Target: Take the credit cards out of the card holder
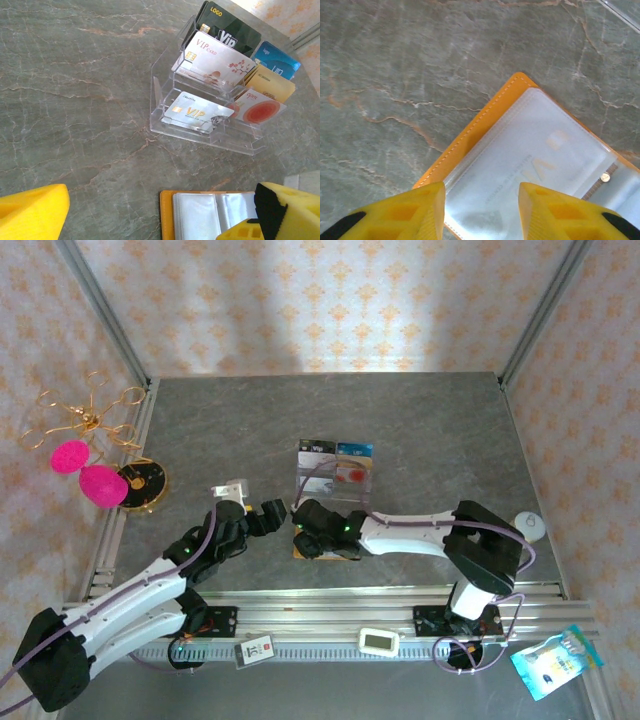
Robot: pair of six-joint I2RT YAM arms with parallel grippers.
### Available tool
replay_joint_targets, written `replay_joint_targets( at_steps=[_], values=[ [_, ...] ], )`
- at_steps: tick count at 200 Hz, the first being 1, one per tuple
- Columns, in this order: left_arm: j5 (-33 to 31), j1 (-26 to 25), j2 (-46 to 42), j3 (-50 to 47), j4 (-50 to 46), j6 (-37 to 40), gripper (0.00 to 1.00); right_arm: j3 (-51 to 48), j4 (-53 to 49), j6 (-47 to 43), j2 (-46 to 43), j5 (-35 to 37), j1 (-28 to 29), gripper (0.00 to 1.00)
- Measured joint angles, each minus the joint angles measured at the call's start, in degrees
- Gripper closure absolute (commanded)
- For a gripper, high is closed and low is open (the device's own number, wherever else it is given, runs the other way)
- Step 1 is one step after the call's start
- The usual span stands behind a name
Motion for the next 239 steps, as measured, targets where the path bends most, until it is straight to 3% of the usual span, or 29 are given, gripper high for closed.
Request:
replay_joint_targets(
  at_steps=[33,59,73,93,110,185,222,229,239],
  values=[
    [0.59,0.00,-0.15,-0.37,0.11,-0.20,0.05,1.29,-0.42,0.59,2.51,2.97,0.42,0.57],
    [1.66,0.00,0.52,-0.61,0.44,-0.39,0.11,1.90,-0.39,0.68,4.92,4.59,1.07,0.60],
    [2.51,0.00,1.60,-0.63,0.63,-0.37,0.15,2.16,-0.37,1.20,4.98,5.25,1.53,0.70],
    [3.85,0.02,3.30,-0.63,1.57,-0.42,0.21,2.01,-0.26,2.10,5.07,6.25,1.68,0.92],
    [5.25,0.04,5.03,-0.66,3.69,-0.59,0.29,0.87,0.85,2.93,4.42,6.78,1.68,1.00],
    [9.77,-6.75,17.05,-0.59,9.09,-0.57,1.00,-8.41,9.90,6.47,-2.71,5.09,1.68,1.00],
    [12.07,-9.20,23.58,-0.42,11.82,-1.05,1.00,-12.09,13.62,7.96,-6.64,5.05,1.68,1.00],
    [12.44,-9.64,24.70,-0.15,12.13,-1.03,1.00,-12.48,14.14,8.11,-7.21,5.03,1.68,0.95],
    [13.18,-10.14,26.16,0.55,12.39,-1.01,0.99,-13.00,14.82,8.52,-7.98,5.01,1.68,0.80]
  ],
)
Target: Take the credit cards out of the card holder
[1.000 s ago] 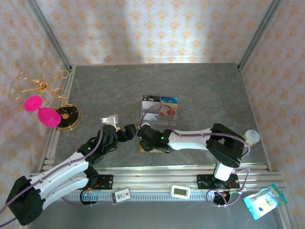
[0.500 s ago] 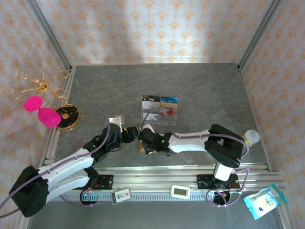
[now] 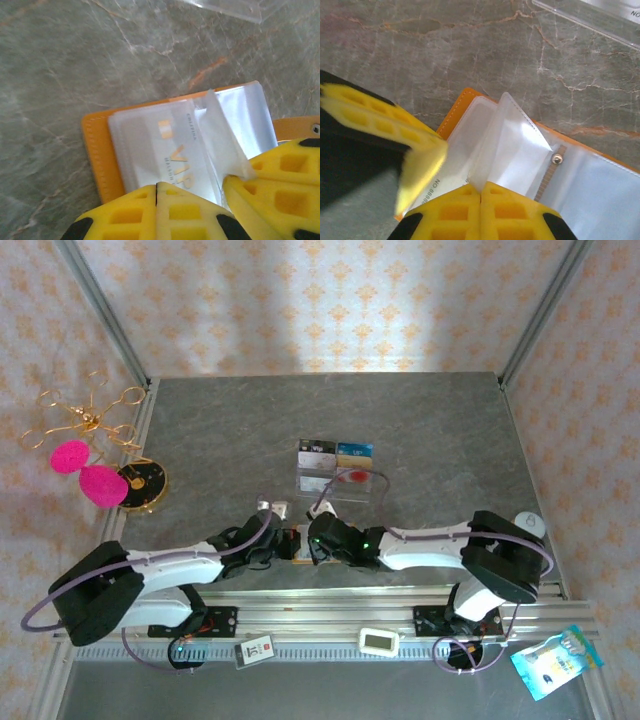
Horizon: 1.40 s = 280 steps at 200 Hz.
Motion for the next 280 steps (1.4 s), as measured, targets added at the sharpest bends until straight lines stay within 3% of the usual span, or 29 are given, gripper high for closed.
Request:
replay_joint_targets(
  at_steps=[10,30,110,134,152,171,195,216,247,263,280],
  values=[
    [0.48,-0.39,1.49,0.94,0.39,0.00,0.95,-0.68,0.59,0.87,-1.05,0.04,0.00,0.66],
    [1.66,-1.11,4.39,3.48,0.98,0.22,0.91,-3.06,1.01,2.10,-4.96,1.42,0.00,0.62],
    [8.79,-5.07,21.77,15.41,3.02,2.86,0.88,-10.38,-1.46,9.73,-26.80,12.96,0.04,0.64],
    [9.38,-5.99,22.34,16.48,2.78,3.56,0.88,-10.88,-2.32,11.06,-27.74,14.16,0.04,0.65],
    [7.50,-6.19,17.62,13.53,1.75,3.17,0.86,-10.88,-2.23,11.39,-27.36,13.79,0.00,0.74],
    [3.67,-5.57,7.52,8.83,0.13,2.25,0.87,-10.86,-1.75,11.65,-25.59,10.86,-0.79,0.79],
    [0.92,-2.05,-0.68,5.79,-0.02,1.27,0.95,-10.21,-0.48,11.78,-21.73,2.47,-4.15,0.80],
    [0.02,1.16,-0.55,4.00,-0.04,1.11,0.95,-8.48,0.37,11.91,-16.98,-5.84,-6.93,0.79],
    [0.17,1.51,3.28,3.28,0.11,1.68,0.93,-5.88,1.27,13.53,-9.97,-15.76,-9.31,0.80],
    [0.37,1.53,4.39,3.28,0.22,1.95,0.86,-5.66,1.01,14.25,-7.43,-17.92,-10.23,0.78],
    [0.55,1.51,4.31,3.28,0.46,2.67,0.86,-5.66,0.17,14.56,-6.01,-18.43,-10.73,0.77]
  ],
)
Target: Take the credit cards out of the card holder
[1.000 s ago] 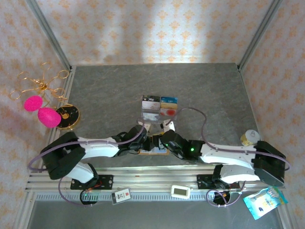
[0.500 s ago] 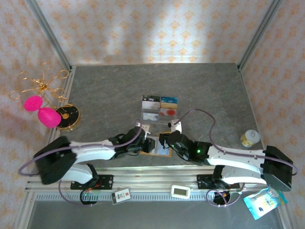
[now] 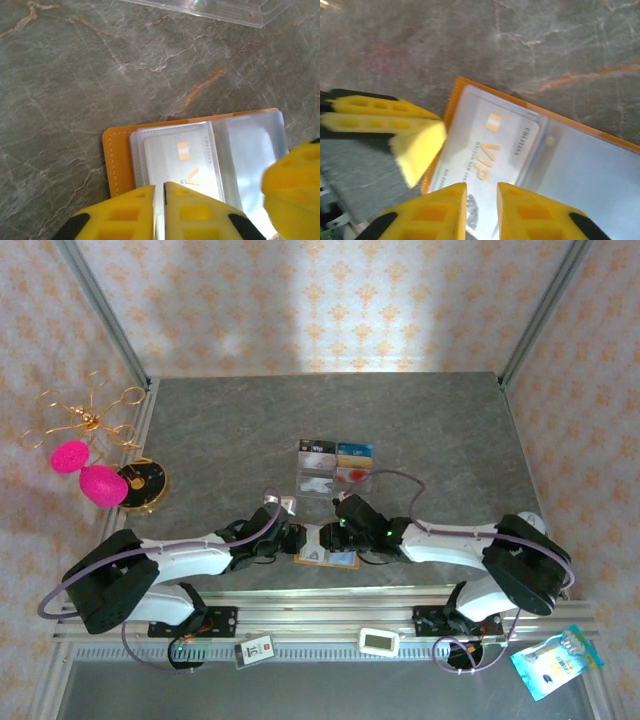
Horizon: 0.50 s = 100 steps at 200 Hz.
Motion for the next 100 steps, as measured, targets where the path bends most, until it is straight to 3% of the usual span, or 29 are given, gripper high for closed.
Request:
replay_joint_targets(
  at_steps=[23,50,76,100],
  values=[
    [-0.24,0.00,-1.29,-0.02,0.02,0.22,0.85,0.28,-1.31,0.44,1.25,-0.20,-0.50,0.80],
    [0.04,0.00,-2.14,-0.48,1.03,0.57,0.72,0.70,-4.57,0.13,2.73,2.19,-1.16,0.81],
    [1.55,-0.02,-3.13,-2.27,3.67,1.01,0.69,1.51,-6.82,-2.23,4.24,3.69,-1.44,0.83],
    [1.36,-0.17,-3.04,-1.86,4.00,2.73,0.58,2.78,-7.39,-5.22,4.42,3.85,-1.46,0.80]
  ],
)
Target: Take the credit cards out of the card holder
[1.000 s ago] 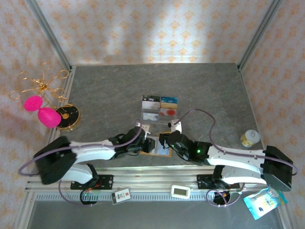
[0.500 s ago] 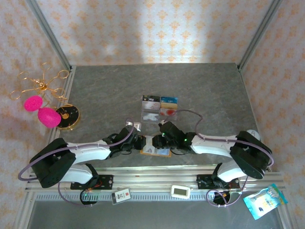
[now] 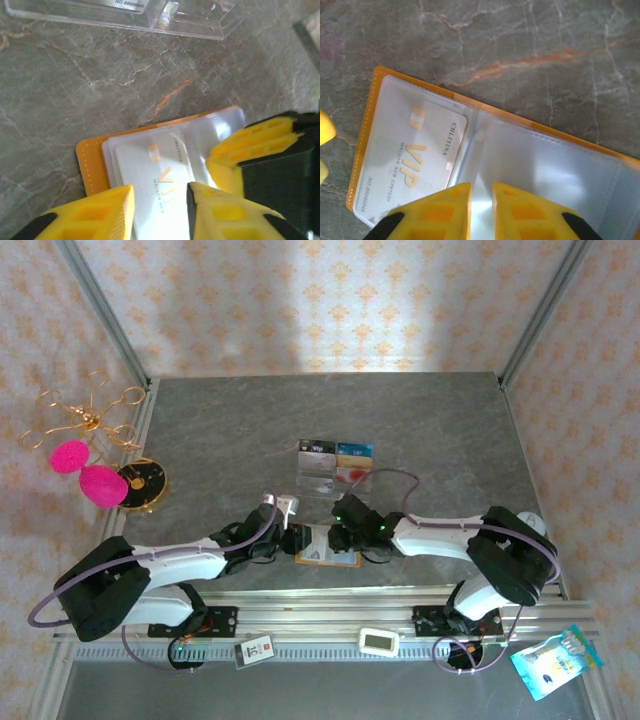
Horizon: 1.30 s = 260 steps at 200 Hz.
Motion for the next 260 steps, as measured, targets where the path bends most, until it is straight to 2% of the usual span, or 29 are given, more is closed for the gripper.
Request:
replay_joint_targets(
  at_steps=[47,69,85,100,125,135,156,188,206,260],
  values=[
    [-7.72,-5.70,3.74,5.01,-4.13,4.24,0.56,1.77,-1.14,-3.45,-1.14,1.01,-0.20,0.80],
    [-10.73,-7.28,4.66,5.09,-4.94,5.27,0.66,1.60,-1.07,-3.39,-3.76,2.32,-0.39,0.81],
    [-12.44,-7.41,5.55,5.11,-5.84,5.64,0.65,0.83,-1.07,-3.15,-6.08,3.15,-0.76,0.80],
    [-12.81,-7.48,6.67,5.20,-6.45,5.84,0.60,0.07,-1.07,-2.69,-7.69,3.37,-1.11,0.80],
    [-12.81,-8.59,7.69,5.27,-6.84,5.46,0.59,-0.85,-0.57,-1.81,-8.52,3.17,-1.38,0.80],
    [-12.76,-9.03,8.00,5.29,-6.80,5.16,0.62,-1.29,-0.13,-1.40,-8.52,2.69,-1.38,0.80],
    [-13.38,-9.53,9.60,5.73,-6.29,4.07,0.76,-1.99,0.74,-0.52,-8.37,1.25,-1.38,0.80],
    [-13.57,-9.64,10.69,6.05,-4.79,2.27,0.83,-2.69,2.99,1.75,-8.04,-2.16,-1.38,0.74],
    [-13.79,-9.97,10.67,5.55,-3.80,1.03,0.85,-3.10,4.61,3.76,-7.85,-4.92,-1.46,0.71],
    [-13.77,-11.15,10.54,5.27,-3.19,-0.79,0.85,-5.20,9.77,10.27,-3.98,-11.72,-1.86,0.71]
  ],
)
